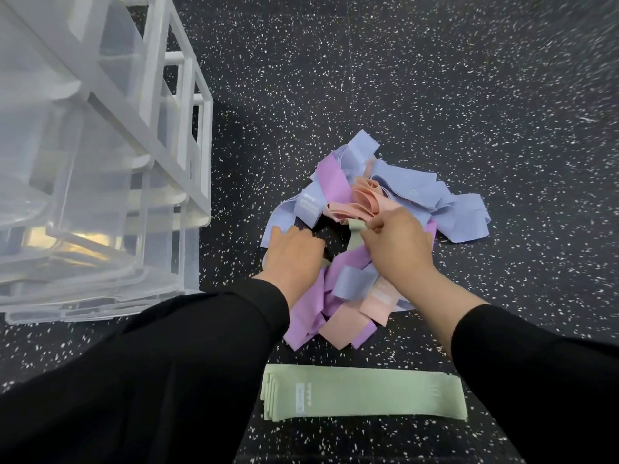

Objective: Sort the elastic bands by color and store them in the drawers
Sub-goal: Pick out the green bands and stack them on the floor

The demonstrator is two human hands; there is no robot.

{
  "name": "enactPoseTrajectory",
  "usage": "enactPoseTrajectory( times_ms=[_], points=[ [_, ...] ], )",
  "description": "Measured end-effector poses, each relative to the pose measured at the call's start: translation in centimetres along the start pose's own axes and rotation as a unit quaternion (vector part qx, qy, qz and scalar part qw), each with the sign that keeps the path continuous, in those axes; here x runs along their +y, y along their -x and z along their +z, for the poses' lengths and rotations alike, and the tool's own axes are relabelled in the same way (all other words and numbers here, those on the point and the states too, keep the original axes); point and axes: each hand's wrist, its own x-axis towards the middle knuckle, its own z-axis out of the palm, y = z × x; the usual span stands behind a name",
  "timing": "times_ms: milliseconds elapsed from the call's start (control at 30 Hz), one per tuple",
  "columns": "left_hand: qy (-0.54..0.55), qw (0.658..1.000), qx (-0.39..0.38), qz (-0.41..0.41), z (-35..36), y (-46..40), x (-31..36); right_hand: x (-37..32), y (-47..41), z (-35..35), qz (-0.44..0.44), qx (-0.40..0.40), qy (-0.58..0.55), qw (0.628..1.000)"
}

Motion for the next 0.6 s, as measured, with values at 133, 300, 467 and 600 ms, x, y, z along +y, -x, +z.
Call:
enactPoseTrajectory(
  times_ms=[133,300,467,600],
  points=[
    [-0.008,1.000,0.018,0.012,-0.1,0.5,0.0,-0.6,0.4,-1.2,-0.017,0.021,-0.041,0.999],
    [0.011,0.999,0.042,0.020,0.4,0.5,-0.1,-1.1,0.7,-2.1,-0.032,0.021,-0.098,0.994],
    [0.041,0.999,0.022,0.019,0.5,0.6,0.0,-1.2,0.8,-3.4,-0.015,0.017,-0.178,0.984],
    [0.161,0.986,-0.005,-0.038,0.2,0.3,0.0,-1.2,0.8,-4.7,-0.011,0.052,-0.234,0.971]
  ],
)
